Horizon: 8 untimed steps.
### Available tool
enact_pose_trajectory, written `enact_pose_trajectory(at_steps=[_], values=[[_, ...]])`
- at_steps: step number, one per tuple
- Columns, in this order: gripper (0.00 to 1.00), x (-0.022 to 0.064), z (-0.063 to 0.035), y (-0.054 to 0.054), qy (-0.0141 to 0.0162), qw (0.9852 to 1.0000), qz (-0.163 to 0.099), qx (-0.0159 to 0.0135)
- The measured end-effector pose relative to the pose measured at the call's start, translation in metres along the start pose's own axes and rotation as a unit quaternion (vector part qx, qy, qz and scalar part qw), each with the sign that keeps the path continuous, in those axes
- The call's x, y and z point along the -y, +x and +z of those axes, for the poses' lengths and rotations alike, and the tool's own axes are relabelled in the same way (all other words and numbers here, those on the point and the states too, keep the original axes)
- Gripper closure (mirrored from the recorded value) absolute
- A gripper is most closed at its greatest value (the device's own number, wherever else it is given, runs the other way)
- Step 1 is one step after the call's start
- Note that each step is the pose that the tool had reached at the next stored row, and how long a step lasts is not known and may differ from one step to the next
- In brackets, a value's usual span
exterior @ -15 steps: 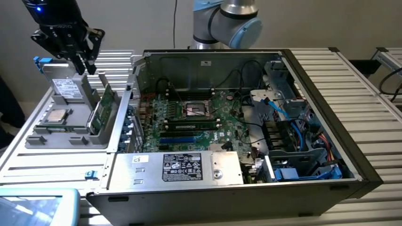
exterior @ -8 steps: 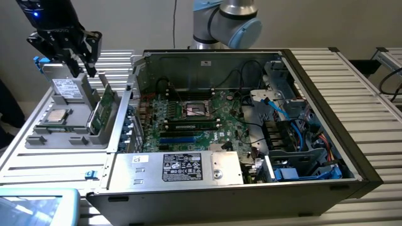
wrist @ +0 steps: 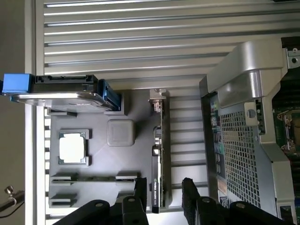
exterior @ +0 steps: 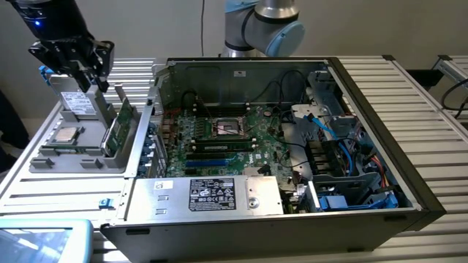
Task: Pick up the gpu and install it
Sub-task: 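Pick up the gpu and move the gpu toward the slot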
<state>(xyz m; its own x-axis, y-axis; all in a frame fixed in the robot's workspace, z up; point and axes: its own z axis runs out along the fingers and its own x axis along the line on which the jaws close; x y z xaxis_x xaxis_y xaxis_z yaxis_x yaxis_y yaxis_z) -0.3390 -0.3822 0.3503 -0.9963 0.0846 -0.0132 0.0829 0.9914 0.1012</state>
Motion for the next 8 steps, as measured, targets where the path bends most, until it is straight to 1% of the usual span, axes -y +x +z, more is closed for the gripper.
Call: enact_pose_trajectory(at_steps=[1,2,3,8], values=[[0.56,0.0002,0.0005,0.001,-0.0032,1.0,0.0,-0.0002],[0.56,0.0007,0.0012,0.003,-0.0054,1.0,0.0,-0.0005],[0.56,0.0017,0.0024,0.004,-0.0067,1.0,0.0,-0.0005],[0.56,0.0081,0.0108,0.007,-0.0071,1.0,0.001,-0.0006]])
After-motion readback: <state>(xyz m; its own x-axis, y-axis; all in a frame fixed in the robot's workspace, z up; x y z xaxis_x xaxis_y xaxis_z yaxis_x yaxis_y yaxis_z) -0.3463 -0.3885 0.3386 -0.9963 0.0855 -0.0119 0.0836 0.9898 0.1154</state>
